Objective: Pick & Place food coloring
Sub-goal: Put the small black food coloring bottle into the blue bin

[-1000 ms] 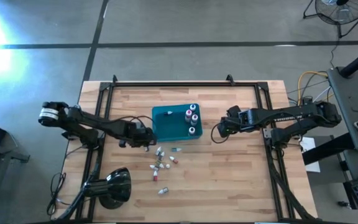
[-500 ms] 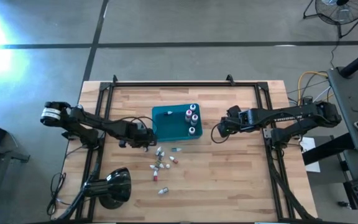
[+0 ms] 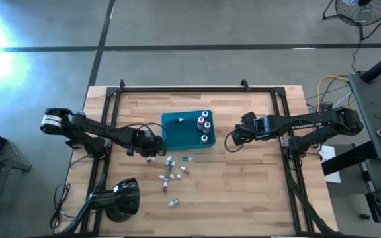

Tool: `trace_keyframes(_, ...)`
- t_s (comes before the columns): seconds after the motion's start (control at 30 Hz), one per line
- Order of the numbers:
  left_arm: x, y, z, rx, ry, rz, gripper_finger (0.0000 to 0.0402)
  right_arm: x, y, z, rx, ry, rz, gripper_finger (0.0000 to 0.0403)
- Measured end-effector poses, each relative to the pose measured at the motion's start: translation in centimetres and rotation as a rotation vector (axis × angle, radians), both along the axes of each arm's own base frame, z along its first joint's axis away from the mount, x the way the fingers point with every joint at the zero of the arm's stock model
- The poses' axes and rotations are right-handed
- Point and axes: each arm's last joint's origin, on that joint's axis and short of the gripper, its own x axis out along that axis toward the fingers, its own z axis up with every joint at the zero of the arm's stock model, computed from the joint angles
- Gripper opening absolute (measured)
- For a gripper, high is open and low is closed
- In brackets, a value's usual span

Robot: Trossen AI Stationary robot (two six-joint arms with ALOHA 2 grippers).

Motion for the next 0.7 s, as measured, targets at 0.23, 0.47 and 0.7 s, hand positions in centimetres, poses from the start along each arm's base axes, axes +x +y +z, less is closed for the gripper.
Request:
trace_keyframes(0.23,-0.3,0.1,0.8,0.048,-0.015,-0.092,0.0007,0.0,0.0,0.0,-0.001,0.003,0.007,0.0228)
trace_keyframes(0.47,0.4,-0.3,2.5,0.075,-0.041,-0.407,0.0063,0.0,0.0,0.0,0.001,0.003,0.007,0.0228)
trace_keyframes(0.7,0.6,-0.7,3.1,0.200,-0.036,-0.773,0.0128,0.0,0.0,0.0,0.003,0.003,0.007,0.0228)
